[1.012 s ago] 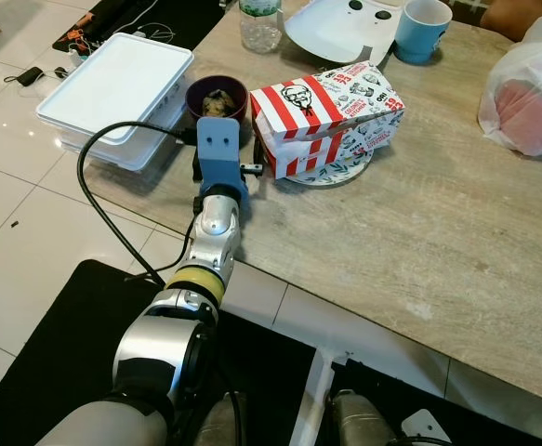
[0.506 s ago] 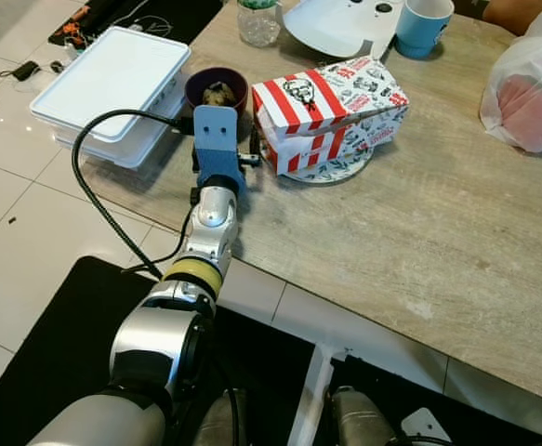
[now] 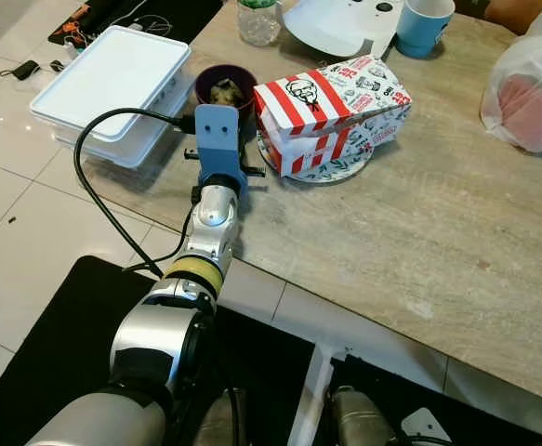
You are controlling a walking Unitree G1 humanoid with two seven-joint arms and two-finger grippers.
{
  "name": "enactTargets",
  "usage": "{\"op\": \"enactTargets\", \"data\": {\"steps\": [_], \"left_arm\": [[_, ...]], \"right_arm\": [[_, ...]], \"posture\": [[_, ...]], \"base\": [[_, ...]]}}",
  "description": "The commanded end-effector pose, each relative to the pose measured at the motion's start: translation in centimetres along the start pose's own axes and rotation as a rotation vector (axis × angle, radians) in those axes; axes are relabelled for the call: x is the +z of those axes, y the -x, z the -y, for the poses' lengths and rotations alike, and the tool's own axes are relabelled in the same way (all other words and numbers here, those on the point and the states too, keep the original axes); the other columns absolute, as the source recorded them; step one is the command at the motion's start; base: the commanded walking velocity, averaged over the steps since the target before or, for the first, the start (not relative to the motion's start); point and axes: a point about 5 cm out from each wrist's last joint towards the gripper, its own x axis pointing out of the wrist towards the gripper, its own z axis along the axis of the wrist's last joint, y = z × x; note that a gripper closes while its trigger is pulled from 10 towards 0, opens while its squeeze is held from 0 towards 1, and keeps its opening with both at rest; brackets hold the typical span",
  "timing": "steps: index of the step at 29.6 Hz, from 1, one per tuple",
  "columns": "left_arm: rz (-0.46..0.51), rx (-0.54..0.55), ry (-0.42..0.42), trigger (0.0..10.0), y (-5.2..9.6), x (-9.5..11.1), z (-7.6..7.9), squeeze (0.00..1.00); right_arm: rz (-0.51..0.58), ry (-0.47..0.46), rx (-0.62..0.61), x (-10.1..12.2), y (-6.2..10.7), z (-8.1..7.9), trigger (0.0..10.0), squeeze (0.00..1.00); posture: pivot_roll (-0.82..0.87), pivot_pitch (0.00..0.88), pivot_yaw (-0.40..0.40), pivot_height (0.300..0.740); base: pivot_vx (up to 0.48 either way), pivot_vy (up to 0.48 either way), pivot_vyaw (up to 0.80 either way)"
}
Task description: Restocking fridge
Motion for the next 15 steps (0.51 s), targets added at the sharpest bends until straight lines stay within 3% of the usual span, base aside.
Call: {"op": "enactTargets", "data": {"steps": [1,9,15], "left_arm": [[-0.010,-0.013,0.009,0.0,0.2,-0.3,0.5,0.00],[0.002,-0.021,0.016,0.0,0.3,-0.3,0.9,0.00],[0.127,-0.059,0.026,0.0,-0.2,2.0,1.6,0.00]], "right_arm": [[-0.067,-0.003,0.032,-1.9,0.4,-1.1,10.0,0.00],[-0.062,-0.004,0.029,-1.5,0.2,-1.0,10.0,0.00],[-0.043,-0.009,0.028,-0.4,-0.1,-1.0,10.0,0.00]], "posture": [[-0.24,0.298,0.018,0.740],[-0.23,0.285,0.020,0.740],[-0.21,0.259,0.027,0.740]], "base": [[0.000,0.000,0.00],[0.000,0.000,0.00],[0.000,0.000,0.00]]}}
